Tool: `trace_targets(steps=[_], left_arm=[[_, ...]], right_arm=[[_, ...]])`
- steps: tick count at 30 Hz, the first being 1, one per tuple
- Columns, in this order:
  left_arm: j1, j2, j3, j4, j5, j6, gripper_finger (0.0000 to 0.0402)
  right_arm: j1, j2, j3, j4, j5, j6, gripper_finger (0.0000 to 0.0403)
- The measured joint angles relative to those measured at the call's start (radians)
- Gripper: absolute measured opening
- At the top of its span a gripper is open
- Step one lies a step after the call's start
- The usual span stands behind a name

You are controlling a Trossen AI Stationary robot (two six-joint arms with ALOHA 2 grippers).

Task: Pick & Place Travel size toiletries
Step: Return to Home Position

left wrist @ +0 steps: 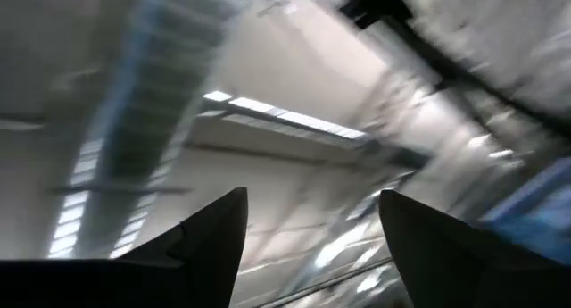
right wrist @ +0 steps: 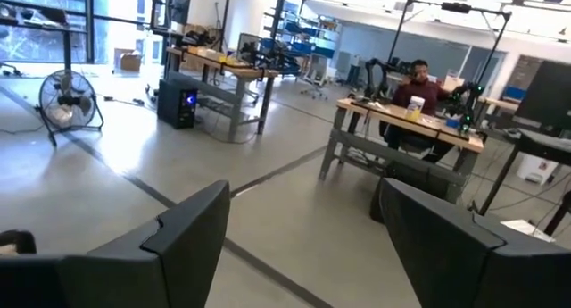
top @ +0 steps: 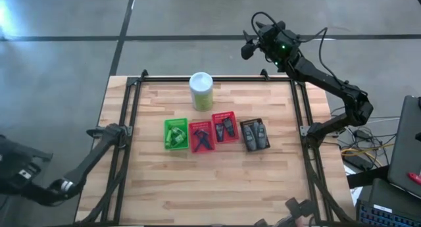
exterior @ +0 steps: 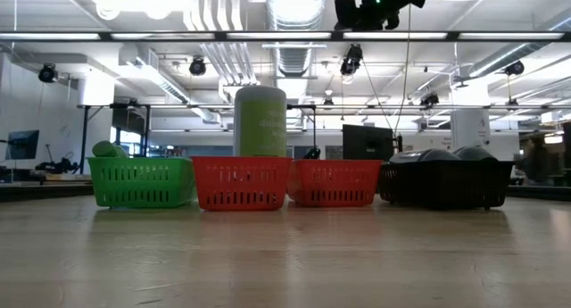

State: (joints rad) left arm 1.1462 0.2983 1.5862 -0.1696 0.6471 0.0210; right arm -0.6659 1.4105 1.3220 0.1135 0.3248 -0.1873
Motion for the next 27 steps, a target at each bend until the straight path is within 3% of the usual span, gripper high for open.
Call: trace_targets(steps=[3,6,12,18,23,27], left_arm=[[0.0,-0.085,0.039,-0.236,-0.275,0.146,0.0259],[-0.001,-0.149,0.021,-0.352,-0.444,0.199,0.0259],[0.014,-0.203,-0.095,-0.476,-0.495,0.186,0.0259],[0.093,-0.267,-0.047,-0.537,-0.763,0.214,0.0259],[0.188,-0.276,0.043,-0.701,-0.746,0.185,0.0259],[0.295,-0.258,0.047,-0.717,-0.74,0.183,0.0259]], right_arm=[[0.0,0.0,0.0,-0.001,0.0,0.002,0.0292],[0.0,0.0,0.0,0.007,0.0,0.003,0.0299],[0.0,0.0,0.0,0.037,0.0,0.005,0.0309],[0.0,0.0,0.008,0.032,0.0,0.031,0.0318],[0.0,-0.001,0.022,0.034,0.0,0.031,0.0325],[0.0,-0.001,0.033,0.035,0.0,0.024,0.0331]])
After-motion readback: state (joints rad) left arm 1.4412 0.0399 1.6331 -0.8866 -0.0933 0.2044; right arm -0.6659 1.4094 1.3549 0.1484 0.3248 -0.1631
